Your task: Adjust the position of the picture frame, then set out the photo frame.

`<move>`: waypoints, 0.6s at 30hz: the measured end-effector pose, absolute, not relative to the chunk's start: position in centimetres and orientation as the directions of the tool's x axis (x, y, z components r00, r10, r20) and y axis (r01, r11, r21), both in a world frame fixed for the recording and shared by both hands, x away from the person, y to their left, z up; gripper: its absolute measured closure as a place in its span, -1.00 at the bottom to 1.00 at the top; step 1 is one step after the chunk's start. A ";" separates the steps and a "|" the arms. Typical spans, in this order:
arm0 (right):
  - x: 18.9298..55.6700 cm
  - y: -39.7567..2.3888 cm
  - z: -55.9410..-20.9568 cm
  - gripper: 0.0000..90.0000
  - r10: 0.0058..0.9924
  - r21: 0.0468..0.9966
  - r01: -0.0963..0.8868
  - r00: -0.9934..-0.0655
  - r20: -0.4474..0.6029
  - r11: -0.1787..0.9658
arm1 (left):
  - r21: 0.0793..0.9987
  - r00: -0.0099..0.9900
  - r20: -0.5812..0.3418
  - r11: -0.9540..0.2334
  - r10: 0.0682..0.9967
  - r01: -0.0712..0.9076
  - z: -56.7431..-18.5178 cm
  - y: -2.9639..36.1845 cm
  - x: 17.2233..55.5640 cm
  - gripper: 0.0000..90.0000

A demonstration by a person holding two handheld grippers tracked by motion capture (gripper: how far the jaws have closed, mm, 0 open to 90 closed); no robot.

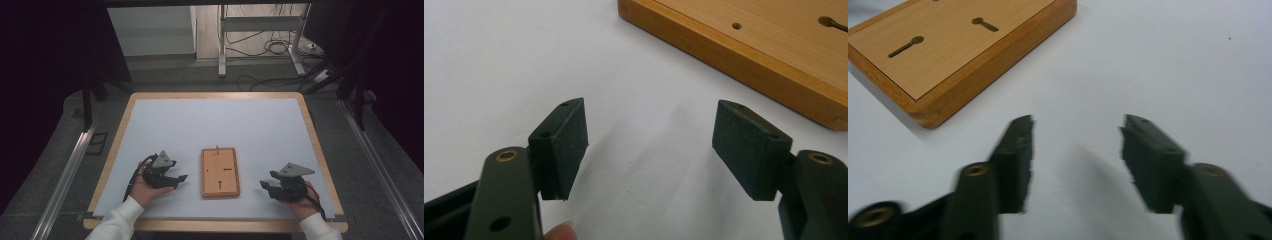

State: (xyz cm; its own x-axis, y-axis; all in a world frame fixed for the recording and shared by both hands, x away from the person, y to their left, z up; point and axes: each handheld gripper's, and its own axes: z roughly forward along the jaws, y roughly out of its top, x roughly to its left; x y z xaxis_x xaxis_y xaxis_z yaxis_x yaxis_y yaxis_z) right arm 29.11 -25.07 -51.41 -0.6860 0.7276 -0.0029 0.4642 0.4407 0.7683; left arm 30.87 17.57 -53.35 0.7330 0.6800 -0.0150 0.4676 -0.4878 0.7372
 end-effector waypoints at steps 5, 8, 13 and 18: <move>29.1 -25.0 -51.5 -0.27 0.728 0.771 0.473 -0.686 0.018 0.426 | 0.738 0.731 -0.013 -0.486 0.682 0.467 -53.3 17.6 30.9 -0.34; 29.2 -25.1 -51.7 -0.29 0.731 0.771 0.475 -0.682 0.018 0.424 | 0.738 0.731 -0.013 -0.487 0.682 0.467 -53.4 17.6 30.9 -0.34; 29.1 -25.2 -51.5 -0.34 0.739 0.783 0.470 -0.673 0.019 0.408 | 0.740 0.731 -0.013 -0.485 0.682 0.466 -53.3 17.5 31.0 -0.34; 29.1 -25.1 -51.4 -0.37 0.739 0.783 0.468 -0.674 0.015 0.410 | 0.749 0.735 -0.014 -0.480 0.678 0.457 -52.9 17.0 31.3 -0.35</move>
